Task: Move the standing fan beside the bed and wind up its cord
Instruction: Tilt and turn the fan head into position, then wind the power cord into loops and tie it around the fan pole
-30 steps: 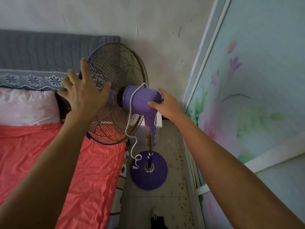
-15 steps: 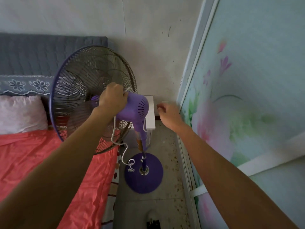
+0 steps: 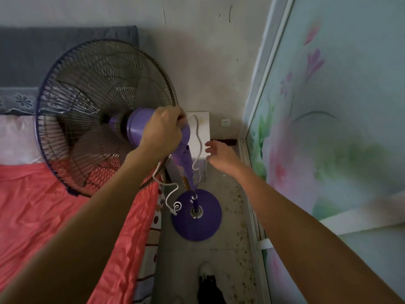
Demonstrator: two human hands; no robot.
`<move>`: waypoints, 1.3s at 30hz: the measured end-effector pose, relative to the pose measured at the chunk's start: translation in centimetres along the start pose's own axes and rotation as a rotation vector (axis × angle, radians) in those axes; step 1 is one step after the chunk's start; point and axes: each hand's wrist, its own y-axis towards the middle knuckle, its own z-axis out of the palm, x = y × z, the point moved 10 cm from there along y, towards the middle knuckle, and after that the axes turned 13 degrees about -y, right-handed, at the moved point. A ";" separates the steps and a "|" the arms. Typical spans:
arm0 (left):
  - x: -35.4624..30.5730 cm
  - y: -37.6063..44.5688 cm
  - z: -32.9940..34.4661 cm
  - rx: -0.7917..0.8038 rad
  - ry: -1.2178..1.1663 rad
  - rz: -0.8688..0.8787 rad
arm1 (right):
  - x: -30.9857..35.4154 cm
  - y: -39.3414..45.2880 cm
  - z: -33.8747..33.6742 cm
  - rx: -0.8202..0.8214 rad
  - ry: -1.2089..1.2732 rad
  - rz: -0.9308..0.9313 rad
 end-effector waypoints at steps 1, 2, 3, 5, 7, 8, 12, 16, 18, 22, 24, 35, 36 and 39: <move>-0.2 -0.7 0.0 -0.015 -0.029 0.015 | 0.1 -0.3 0.6 0.014 0.016 -0.013; -0.4 -1.2 -0.2 -0.034 -0.061 0.024 | 0.3 -0.6 1.0 0.015 0.030 -0.035; -0.7 -1.7 -0.4 -0.049 -0.091 0.033 | 0.6 -0.9 1.3 0.013 0.045 -0.063; -1.2 -3.1 -0.7 -0.065 -0.137 0.059 | 0.9 -2.1 2.0 0.017 0.095 -0.110; -1.6 -4.6 -0.8 -0.068 -0.183 0.065 | 1.0 -3.5 2.5 0.009 0.125 -0.137; -1.6 -5.5 -0.8 -0.065 -0.203 0.058 | 0.8 -4.2 2.8 -0.002 0.120 -0.136; 0.5 -8.9 -0.2 -0.072 -0.245 -0.016 | -0.8 -6.7 4.5 -0.043 0.053 -0.112; 4.4 -12.5 2.6 -0.057 -0.290 -0.153 | -5.1 -9.1 7.3 -0.068 0.128 -0.021; 6.1 -14.3 4.5 -0.043 -0.297 -0.227 | -7.5 -10.2 8.7 -0.057 0.106 0.029; 9.6 -16.3 8.3 -0.058 -0.341 -0.339 | -11.8 -10.4 10.6 -0.023 0.102 0.117; 12.3 -17.0 10.9 -0.051 -0.375 -0.452 | -13.9 -9.6 11.3 -0.037 0.063 0.131; 23.8 -22.0 30.5 -0.081 -1.243 -1.194 | -27.2 -4.5 20.8 0.225 0.020 0.355; 24.5 -22.6 31.4 -0.114 -1.299 -1.235 | -27.5 -4.2 21.4 0.224 0.012 0.345; 26.6 -23.5 33.7 -0.187 -1.392 -1.320 | -27.9 -3.1 22.4 0.159 -0.037 0.286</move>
